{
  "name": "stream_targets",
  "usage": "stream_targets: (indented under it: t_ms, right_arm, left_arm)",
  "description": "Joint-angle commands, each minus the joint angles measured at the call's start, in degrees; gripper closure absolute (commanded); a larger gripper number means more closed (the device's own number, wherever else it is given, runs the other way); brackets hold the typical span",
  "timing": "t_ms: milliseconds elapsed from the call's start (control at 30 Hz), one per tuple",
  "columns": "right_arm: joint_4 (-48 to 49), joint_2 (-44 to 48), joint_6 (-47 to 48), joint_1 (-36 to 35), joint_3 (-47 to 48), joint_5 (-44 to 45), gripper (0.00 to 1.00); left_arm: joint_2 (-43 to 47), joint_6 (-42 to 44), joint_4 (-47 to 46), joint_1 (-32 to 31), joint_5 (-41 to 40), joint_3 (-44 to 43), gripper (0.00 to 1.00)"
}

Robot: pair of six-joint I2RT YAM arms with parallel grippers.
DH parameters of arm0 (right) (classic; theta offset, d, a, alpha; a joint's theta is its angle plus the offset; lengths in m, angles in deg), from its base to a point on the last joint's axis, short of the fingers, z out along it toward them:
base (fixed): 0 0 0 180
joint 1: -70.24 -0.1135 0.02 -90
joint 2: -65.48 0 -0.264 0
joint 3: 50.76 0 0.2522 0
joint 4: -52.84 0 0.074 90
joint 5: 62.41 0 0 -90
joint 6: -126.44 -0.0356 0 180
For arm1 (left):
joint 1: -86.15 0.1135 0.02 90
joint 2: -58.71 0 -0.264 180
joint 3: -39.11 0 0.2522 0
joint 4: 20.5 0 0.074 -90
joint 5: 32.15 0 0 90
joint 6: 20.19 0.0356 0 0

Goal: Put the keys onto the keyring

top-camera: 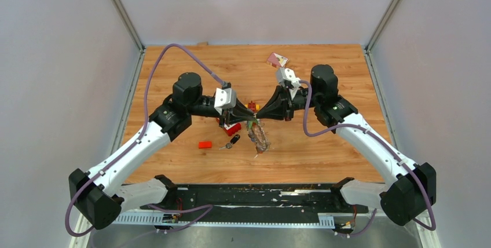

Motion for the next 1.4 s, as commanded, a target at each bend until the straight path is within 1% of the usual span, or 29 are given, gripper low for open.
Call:
stream_targets:
  t_ms: [0, 167, 233, 333, 433, 467, 633, 667, 767, 800, 967, 1100, 1200, 1267, 1367]
  right_arm:
    - [2.3, 0.2, 0.8, 0.3, -0.1, -0.7, 1.0]
    - [2.5, 0.3, 0.8, 0.3, -0.1, -1.2, 1.0]
    - [2.5, 0.4, 0.8, 0.2, -0.2, -1.4, 1.0]
    - [2.5, 0.4, 1.1, 0.2, -0.3, -1.4, 1.0]
    - [2.0, 0.3, 2.3, 0.3, -0.3, -0.6, 1.0]
    - [-0.5, 0.3, 3.3, 0.2, -0.1, 0.0, 0.98]
    - [-7.9, 1.4, 11.1, 0.4, 0.5, 5.7, 0.73]
    - [-8.7, 2.1, 12.1, 0.6, 0.5, 6.5, 0.69]
    - [-10.2, 3.5, 12.8, 2.2, 0.3, 8.0, 0.62]
    - [-10.6, 4.0, 12.9, 3.2, 0.3, 8.1, 0.61]
    - [-11.1, 5.6, 12.6, 5.8, -1.3, 8.5, 0.56]
    - [-4.4, 5.5, 7.5, 6.0, -4.6, 7.7, 0.53]
    - [2.0, 4.5, 3.1, 5.9, -6.7, 6.0, 0.53]
    - [7.2, 4.1, 0.0, 5.7, -8.1, 5.4, 0.53]
    - [10.3, 3.3, -2.2, 4.4, -8.9, 5.1, 0.54]
  left_arm:
    - [-0.2, -0.9, -2.7, -0.3, 0.0, 0.2, 0.8]
    - [-0.8, -1.6, -2.9, -0.3, -2.2, -0.2, 0.93]
    - [-1.1, -1.8, -3.0, -0.3, -2.9, -0.2, 1.0]
    - [-1.2, -2.4, -2.7, -0.3, -4.5, -0.5, 1.0]
    - [-1.3, -1.7, 1.3, -0.4, -7.0, -2.3, 1.0]
    - [-1.6, -0.4, 4.4, -0.4, -8.5, -3.5, 1.0]
    - [-5.7, 10.9, 27.9, -1.9, -19.0, -15.3, 1.0]
    - [-6.7, 13.6, 32.6, -2.6, -21.4, -18.0, 1.0]
    - [-9.5, 17.7, 44.4, -4.9, -28.6, -25.9, 1.0]
    - [-10.6, 18.6, 49.2, -5.6, -32.0, -28.1, 1.0]
    - [-17.2, 20.6, 64.1, -9.5, -42.7, -39.8, 1.0]
    - [-24.8, 20.7, 74.4, -12.3, -48.7, -50.4, 1.0]
    - [-29.1, 19.9, 79.0, -13.6, -50.8, -56.5, 1.0]
    - [-30.9, 19.4, 80.5, -14.2, -50.0, -59.2, 1.0]
    - [-32.1, 19.0, 80.2, -14.5, -47.5, -61.2, 1.0]
